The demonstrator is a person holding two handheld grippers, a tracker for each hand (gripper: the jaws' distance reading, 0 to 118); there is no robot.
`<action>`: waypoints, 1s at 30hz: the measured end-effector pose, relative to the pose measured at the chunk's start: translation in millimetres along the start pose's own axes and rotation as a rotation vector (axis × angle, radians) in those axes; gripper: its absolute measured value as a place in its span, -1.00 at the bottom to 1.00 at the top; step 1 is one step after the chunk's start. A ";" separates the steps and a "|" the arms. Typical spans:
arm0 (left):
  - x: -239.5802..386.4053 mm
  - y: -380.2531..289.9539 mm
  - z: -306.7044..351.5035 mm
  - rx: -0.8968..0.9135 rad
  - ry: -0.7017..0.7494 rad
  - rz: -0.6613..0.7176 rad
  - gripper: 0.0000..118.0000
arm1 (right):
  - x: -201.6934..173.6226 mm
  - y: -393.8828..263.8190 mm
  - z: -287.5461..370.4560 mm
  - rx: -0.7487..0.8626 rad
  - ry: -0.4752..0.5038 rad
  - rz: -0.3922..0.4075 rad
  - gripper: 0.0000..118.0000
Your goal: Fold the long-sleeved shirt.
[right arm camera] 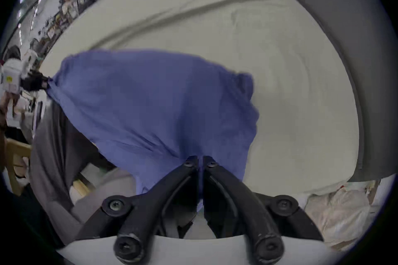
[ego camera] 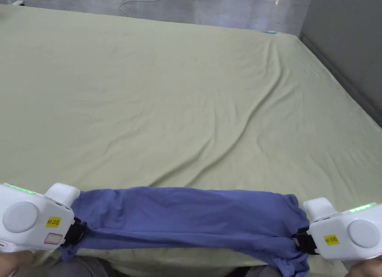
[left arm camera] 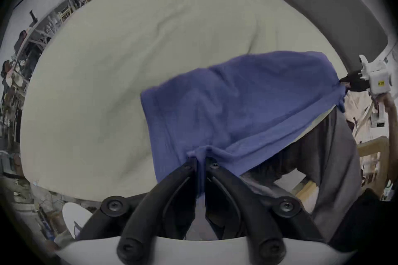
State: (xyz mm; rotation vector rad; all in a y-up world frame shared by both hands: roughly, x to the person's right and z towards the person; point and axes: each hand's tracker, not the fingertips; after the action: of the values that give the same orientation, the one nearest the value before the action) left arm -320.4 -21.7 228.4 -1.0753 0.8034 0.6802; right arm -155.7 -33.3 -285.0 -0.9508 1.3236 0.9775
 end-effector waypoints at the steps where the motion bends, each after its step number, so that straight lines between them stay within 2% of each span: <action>1: -1.0 0.6 -0.9 -0.001 -0.012 0.014 -0.95 | 0.3 1.3 2.6 0.004 -0.005 -0.008 -0.98; 2: -2.1 1.0 0.0 0.005 -0.018 0.030 -0.92 | 0.7 4.1 7.5 0.006 -0.013 -0.014 -0.79; 3: -3.2 1.4 5.6 0.023 -0.009 0.051 -0.72 | -0.7 5.4 16.3 0.012 -0.028 -0.020 -0.45; 4: 2.6 0.2 13.8 0.057 -0.003 0.074 -0.22 | -1.3 6.7 25.3 0.044 -0.075 -0.029 -0.02; 5: 2.6 1.2 25.8 0.111 0.018 0.083 0.63 | -2.5 10.7 37.8 0.085 -0.111 -0.034 0.56; 6: 2.3 4.3 37.9 0.168 0.024 0.072 0.91 | -4.2 16.8 50.7 0.136 -0.134 -0.036 0.65; 7: 2.6 9.0 50.4 0.216 0.048 0.058 1.00 | -9.6 26.8 68.7 0.212 -0.127 -0.038 0.72; 9: -1.9 22.3 70.1 0.336 0.070 0.048 1.00 | -19.0 42.8 93.2 0.316 -0.129 -0.035 0.77; 11: 3.0 33.3 87.9 0.396 0.068 0.035 1.00 | -33.2 63.3 112.3 0.339 -0.138 -0.058 0.77; 13: 18.2 39.8 105.7 0.449 0.091 0.033 0.95 | -46.0 76.6 121.5 0.383 -0.127 -0.041 0.72; 14: 20.7 41.8 109.2 0.488 0.092 0.009 0.54 | -52.5 82.2 124.8 0.416 -0.112 -0.017 0.37; 15: 23.1 44.6 110.5 0.496 0.107 -0.001 -0.28 | -59.0 89.3 124.3 0.417 -0.108 -0.011 -0.26; 16: 24.7 48.5 105.8 0.482 0.122 0.005 -1.00 | -65.0 96.7 120.7 0.404 -0.111 -0.016 -1.00; 17: 23.9 50.5 104.4 0.523 0.158 0.026 -1.00 | -68.4 99.7 116.7 0.411 -0.113 -0.025 -1.00; 19: 19.7 53.8 101.9 0.475 0.104 0.006 -1.00 | -80.2 105.5 113.9 0.407 -0.108 -0.008 -1.00; 21: 12.2 52.9 104.4 0.486 -0.036 0.087 -1.00 | -85.9 105.7 113.1 0.440 -0.155 -0.052 -1.00; 24: -36.8 46.3 100.8 0.488 -0.380 0.364 -1.00 | -92.1 97.6 125.8 0.494 -0.070 -0.111 -1.00; 25: -54.9 40.3 95.1 0.502 -0.487 0.448 -0.86 | -92.0 93.6 128.0 0.511 -0.023 -0.126 -1.00; 26: -71.1 34.1 88.0 0.489 -0.554 0.510 -0.27 | -92.2 90.3 129.7 0.517 0.011 -0.143 -1.00; 28: -80.2 21.8 78.1 0.441 -0.605 0.538 0.87 | -96.2 94.0 129.2 0.524 0.044 -0.169 -1.00; 29: -85.7 13.6 67.7 0.409 -0.606 0.548 1.00 | -98.8 92.0 129.2 0.530 0.035 -0.176 -1.00; 30: -93.6 4.7 57.5 0.394 -0.615 0.587 1.00 | -101.6 89.8 128.4 0.536 0.028 -0.184 -1.00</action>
State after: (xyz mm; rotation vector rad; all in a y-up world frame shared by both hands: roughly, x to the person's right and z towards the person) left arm -361.7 24.9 319.0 -0.2229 0.6650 1.2118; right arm -200.8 114.4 -179.9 -0.6561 1.3963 0.4317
